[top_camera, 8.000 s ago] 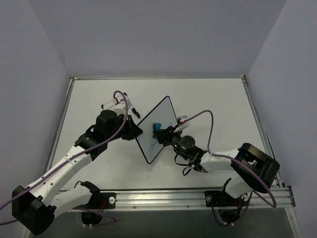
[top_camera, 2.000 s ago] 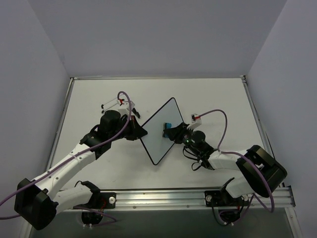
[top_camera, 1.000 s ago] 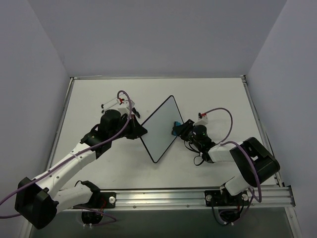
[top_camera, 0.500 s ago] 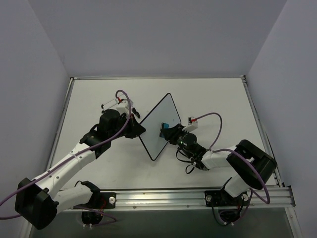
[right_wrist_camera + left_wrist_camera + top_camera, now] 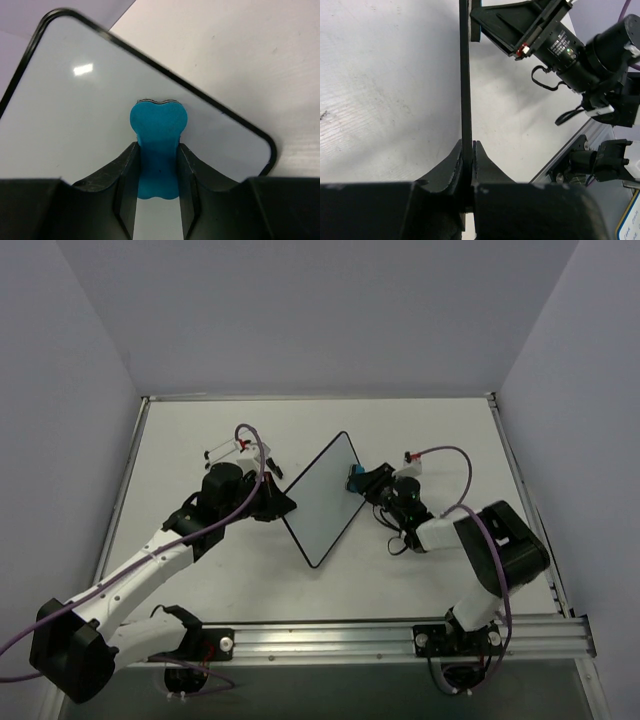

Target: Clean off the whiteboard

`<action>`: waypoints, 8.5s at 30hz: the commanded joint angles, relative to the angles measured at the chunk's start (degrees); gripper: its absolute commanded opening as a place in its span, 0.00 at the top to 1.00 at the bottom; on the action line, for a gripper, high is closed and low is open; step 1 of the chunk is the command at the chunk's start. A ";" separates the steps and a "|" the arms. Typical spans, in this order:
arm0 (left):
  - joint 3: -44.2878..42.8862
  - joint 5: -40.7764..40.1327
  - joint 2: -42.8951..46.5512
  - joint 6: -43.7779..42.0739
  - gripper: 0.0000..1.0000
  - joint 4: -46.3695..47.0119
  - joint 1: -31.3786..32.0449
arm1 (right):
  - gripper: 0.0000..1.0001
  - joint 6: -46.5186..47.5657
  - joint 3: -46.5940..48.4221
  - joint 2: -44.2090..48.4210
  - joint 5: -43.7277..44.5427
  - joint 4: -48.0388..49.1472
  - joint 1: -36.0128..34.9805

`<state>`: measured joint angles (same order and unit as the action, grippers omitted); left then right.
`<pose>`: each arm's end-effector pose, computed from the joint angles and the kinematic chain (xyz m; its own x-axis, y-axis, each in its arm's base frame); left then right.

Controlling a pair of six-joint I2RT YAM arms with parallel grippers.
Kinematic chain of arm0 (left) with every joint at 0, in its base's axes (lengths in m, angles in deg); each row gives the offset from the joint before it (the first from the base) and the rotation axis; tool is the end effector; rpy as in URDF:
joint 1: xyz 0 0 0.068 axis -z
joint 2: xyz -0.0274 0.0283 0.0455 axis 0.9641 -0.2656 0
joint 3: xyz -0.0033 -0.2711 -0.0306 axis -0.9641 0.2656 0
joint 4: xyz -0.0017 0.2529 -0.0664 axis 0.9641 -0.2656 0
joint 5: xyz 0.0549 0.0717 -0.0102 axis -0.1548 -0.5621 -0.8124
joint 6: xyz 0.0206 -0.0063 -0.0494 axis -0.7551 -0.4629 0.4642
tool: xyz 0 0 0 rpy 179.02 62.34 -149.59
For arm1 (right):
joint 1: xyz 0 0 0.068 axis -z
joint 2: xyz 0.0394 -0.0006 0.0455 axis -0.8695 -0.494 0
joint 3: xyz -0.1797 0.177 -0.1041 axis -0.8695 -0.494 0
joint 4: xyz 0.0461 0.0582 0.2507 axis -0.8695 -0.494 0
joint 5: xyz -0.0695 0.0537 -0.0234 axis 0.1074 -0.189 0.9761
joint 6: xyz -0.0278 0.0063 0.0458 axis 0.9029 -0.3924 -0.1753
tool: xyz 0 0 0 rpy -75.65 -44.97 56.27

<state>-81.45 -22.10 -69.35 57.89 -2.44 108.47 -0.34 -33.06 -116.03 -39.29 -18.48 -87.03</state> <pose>0.2008 -0.1460 0.2867 -0.7109 -0.1714 -0.6821 0.4050 0.6931 -0.5963 0.2630 0.1341 0.1761 -0.3911 0.6837 -0.6161 -0.3034 0.5361 0.7877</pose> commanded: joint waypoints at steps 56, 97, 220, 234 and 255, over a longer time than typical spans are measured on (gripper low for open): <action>-1.59 7.72 -3.40 4.67 0.98 8.02 1.29 | 1.00 -4.19 6.30 6.68 35.47 -10.23 -43.94; -4.84 5.44 1.00 -1.92 0.98 -1.37 0.23 | 1.00 15.92 11.92 12.38 1.37 -36.56 4.13; -49.76 48.68 -33.55 -74.34 0.98 -44.62 -51.89 | 0.26 32.37 14.74 48.43 -3.37 -62.17 -3.43; -47.03 45.86 -34.07 -75.66 0.98 -44.27 -51.62 | 0.26 32.37 14.30 48.52 -4.07 -61.91 -3.60; -47.29 48.67 -36.00 -77.24 0.98 -45.06 -51.79 | 0.26 32.19 14.12 48.17 -4.69 -61.56 -3.60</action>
<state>-127.24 20.02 -105.17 -17.27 -48.49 56.97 32.07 -18.66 -67.86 -42.97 -82.45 -90.13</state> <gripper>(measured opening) 0.091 0.744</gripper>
